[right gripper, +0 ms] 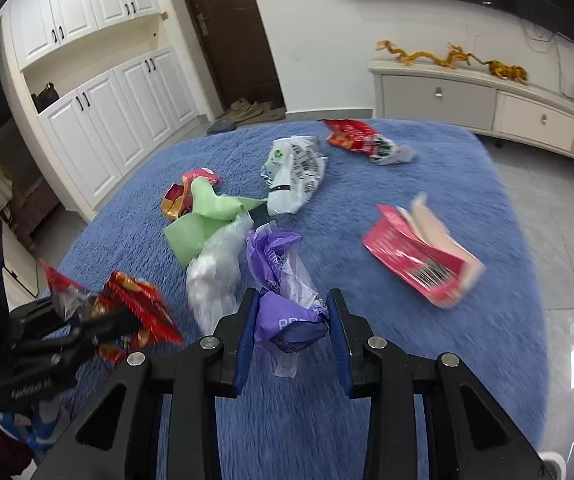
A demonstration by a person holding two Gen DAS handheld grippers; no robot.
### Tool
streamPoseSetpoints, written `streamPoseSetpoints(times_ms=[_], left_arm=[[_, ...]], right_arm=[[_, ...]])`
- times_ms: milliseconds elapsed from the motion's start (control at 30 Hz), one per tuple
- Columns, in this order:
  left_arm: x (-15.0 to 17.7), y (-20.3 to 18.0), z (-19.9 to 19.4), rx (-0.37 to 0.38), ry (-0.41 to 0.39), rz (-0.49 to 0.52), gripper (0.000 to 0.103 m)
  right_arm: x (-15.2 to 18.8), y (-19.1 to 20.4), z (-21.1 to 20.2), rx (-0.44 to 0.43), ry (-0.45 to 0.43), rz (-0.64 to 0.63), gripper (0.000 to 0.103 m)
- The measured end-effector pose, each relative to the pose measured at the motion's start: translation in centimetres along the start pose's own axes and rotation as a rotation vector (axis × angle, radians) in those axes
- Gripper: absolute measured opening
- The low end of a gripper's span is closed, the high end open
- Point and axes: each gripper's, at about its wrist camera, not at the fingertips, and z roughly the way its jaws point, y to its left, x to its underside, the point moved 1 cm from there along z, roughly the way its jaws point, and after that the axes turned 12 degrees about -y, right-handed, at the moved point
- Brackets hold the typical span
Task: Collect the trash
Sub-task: 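Grasp the red chip bag with the left tool while the right tool grasps the purple bag, then carry both bags over the bin and open both tools to drop them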
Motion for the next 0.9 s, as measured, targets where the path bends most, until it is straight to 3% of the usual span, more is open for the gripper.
streamPoseSetpoints(times_ms=[167, 333, 633, 900], left_arm=[[0.4, -2.1, -2.0, -0.007, -0.006, 0.073, 0.030], [0.3, -4.2, -4.9, 0.037, -0.034, 0.095, 0.029], [-0.1, -9.7, -8.2, 0.176, -0.065, 0.148, 0.029], [-0.8, -17.6, -7.3, 0.305, -0.051, 0.251, 0.029]], right_arm=[[1.6, -1.0, -3.9, 0.043, -0.006, 0.026, 0.034], [3.9, -2.8, -8.2, 0.107, -0.014, 0.080, 0.034], [7.3, -4.2, -16.9, 0.222, -0.087, 0.160, 0.034], [9.7, -8.1, -23.6, 0.357, -0.151, 0.240, 0.034]])
